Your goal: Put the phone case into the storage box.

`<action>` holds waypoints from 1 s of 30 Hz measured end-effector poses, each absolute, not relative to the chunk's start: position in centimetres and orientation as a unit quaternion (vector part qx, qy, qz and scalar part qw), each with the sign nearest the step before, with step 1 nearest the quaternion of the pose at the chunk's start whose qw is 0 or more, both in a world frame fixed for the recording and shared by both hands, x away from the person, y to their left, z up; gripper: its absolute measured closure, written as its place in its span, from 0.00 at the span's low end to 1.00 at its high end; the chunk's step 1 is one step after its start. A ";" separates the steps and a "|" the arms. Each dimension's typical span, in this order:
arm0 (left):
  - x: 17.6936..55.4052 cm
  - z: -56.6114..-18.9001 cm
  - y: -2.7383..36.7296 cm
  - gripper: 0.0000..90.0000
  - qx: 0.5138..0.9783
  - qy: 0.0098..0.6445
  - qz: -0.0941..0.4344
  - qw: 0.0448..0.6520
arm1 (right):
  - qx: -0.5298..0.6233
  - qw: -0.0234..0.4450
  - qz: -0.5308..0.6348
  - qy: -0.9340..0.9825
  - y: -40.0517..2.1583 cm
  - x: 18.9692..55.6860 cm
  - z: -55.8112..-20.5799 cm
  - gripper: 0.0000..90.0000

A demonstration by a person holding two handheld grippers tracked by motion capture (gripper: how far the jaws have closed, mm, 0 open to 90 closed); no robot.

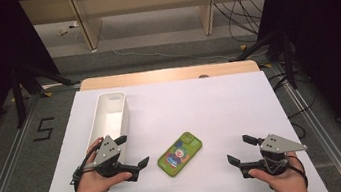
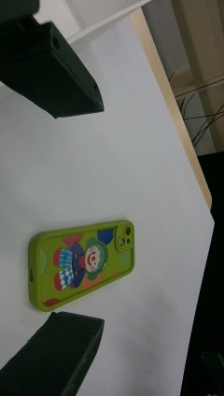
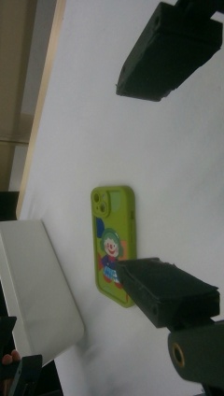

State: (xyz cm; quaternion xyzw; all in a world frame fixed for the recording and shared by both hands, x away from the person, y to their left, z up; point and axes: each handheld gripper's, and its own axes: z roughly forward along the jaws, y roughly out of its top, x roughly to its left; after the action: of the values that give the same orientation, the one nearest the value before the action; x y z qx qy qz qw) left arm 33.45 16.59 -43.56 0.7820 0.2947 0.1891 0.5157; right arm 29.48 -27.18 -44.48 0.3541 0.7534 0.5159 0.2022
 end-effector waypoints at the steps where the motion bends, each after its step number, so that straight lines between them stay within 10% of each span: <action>1: 33.4 -43.6 16.6 0.00 0.782 0.295 0.189 0.516 | 0.353 0.202 0.517 0.753 -27.2 29.5 -44.5 0.16; 30: 34.5 -43.1 13.2 0.00 0.798 0.285 0.178 0.500 | 0.356 0.204 0.514 0.754 -27.2 29.5 -44.5 0.16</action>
State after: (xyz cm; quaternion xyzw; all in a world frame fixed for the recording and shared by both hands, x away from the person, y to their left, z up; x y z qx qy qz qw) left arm 34.50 13.17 -43.08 0.7984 0.2847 0.1776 0.5000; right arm 29.48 -27.17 -44.47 0.3557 0.7538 0.5136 0.2038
